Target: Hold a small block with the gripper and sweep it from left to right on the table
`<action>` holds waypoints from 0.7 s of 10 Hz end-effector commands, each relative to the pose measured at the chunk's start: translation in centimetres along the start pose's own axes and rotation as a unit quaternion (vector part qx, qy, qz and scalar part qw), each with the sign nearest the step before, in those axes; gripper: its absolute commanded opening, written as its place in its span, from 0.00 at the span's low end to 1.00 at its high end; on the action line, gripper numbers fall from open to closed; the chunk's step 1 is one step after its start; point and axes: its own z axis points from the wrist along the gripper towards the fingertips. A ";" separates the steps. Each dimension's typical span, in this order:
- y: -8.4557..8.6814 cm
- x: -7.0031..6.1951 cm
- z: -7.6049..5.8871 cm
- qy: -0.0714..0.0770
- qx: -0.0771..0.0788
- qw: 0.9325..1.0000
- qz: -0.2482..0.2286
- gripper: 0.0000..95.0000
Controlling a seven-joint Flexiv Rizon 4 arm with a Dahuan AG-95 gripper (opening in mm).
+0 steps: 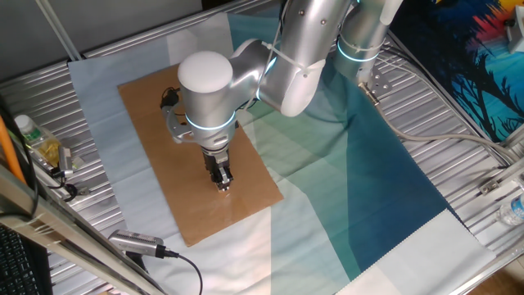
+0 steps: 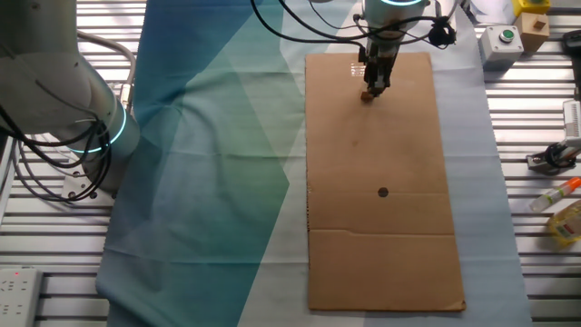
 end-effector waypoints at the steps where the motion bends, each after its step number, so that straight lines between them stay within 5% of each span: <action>1: 0.0 0.1 0.0 0.000 0.000 1.000 -0.001 0.40; 7: 0.0 0.1 0.0 -0.004 0.002 1.000 -0.004 0.40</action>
